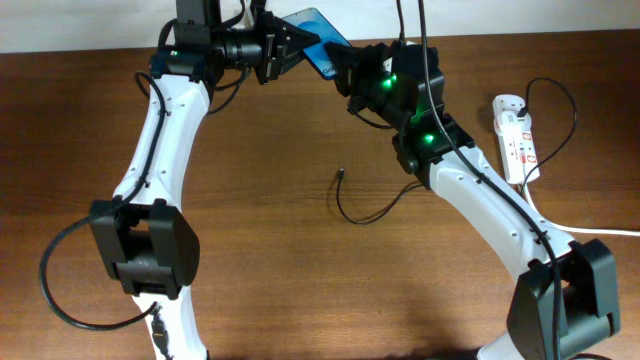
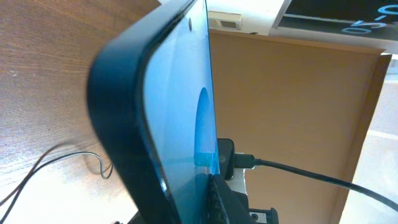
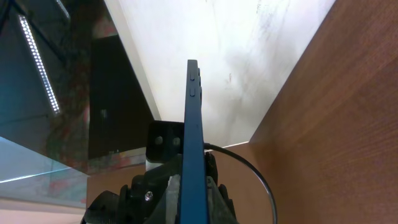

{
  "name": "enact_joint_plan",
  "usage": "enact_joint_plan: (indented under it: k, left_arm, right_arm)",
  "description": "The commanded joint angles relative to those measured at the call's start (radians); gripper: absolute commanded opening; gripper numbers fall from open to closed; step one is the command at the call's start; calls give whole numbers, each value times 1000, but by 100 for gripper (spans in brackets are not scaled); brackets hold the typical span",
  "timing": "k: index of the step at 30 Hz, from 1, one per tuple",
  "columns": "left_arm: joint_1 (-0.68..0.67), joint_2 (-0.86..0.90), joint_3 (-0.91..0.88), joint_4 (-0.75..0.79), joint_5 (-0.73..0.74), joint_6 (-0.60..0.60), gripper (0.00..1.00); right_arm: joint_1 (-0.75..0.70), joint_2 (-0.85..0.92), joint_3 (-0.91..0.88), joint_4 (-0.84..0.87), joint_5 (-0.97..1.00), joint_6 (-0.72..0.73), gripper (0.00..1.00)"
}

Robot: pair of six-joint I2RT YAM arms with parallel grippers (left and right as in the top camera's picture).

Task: Plug charger to phone and switch on socket

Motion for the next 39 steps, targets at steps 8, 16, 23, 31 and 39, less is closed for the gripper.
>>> enact_joint_plan:
  k: [8,16,23,31,39]
  left_arm:
    - [-13,19,-4,-16,-183,39,23]
    - [-12,19,-4,-16,-63,39,28]
    - [-7,19,-4,-16,-22,39,24]
    - [-7,19,-4,-16,31,39,29]
    - [-7,19,-4,-16,34,39,7]
  right_arm:
    - [77,-47,28,66,-241,-26,4]
    - [74,-44,28,44,-154,-34,4]
    - [35,-37,27,2,-131,-34,4]
    - [34,-29,27,-9,-82,-57,4]
    - [8,-29,27,-80,-55,-86,4]
